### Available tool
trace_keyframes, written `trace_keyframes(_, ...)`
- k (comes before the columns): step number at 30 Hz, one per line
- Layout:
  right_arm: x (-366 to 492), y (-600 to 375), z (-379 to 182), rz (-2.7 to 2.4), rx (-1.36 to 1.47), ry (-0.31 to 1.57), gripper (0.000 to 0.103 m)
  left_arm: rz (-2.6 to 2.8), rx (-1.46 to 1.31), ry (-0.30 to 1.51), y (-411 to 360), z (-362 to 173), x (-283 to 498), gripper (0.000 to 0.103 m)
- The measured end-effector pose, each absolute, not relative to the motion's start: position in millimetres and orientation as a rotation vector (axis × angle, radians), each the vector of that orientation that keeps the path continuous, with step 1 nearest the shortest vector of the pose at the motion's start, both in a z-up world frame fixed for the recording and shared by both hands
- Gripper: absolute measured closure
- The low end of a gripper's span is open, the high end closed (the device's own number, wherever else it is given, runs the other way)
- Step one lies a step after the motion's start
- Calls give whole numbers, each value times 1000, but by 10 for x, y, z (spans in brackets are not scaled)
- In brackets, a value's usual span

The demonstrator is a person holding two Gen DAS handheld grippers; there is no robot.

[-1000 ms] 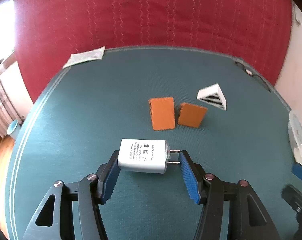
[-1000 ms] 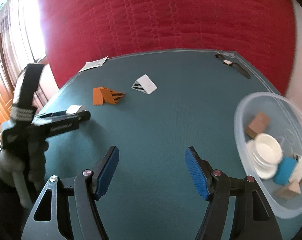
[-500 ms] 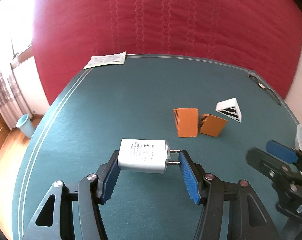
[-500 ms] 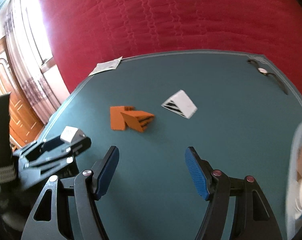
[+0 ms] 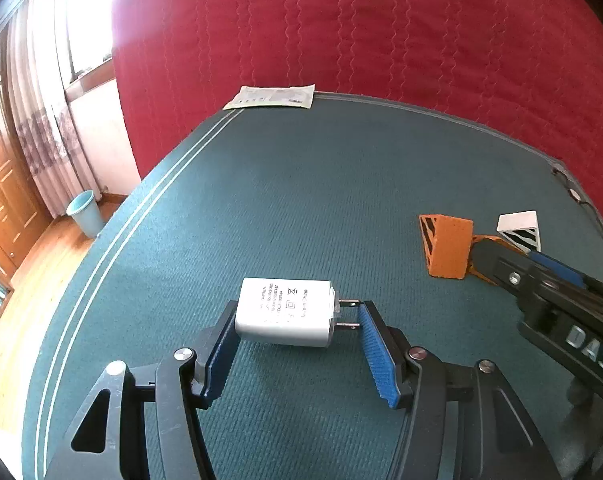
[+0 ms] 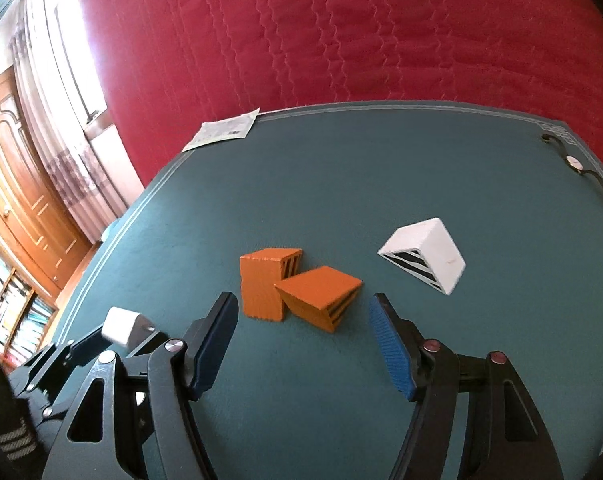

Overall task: Organize rigid objects
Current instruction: 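Carry the charger with the left gripper while the right grasps an orange block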

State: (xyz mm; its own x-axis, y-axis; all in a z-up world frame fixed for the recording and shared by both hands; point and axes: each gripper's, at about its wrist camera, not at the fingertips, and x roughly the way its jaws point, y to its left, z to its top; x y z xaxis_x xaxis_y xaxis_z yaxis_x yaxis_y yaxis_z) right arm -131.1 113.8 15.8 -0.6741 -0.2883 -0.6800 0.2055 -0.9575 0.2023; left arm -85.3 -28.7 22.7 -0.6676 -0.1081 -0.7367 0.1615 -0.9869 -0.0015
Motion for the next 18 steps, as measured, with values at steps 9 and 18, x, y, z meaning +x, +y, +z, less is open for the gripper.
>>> trace_keyframes(9, -1469, 1143, 41, -2675, 1157, -158, 60, -2749, 1221, 99, -259, 194, -859, 42)
trace_keyframes(18, -1476, 1144, 50, -2717, 1142, -117, 64, -2766, 1229, 96, -224, 196, -858, 42)
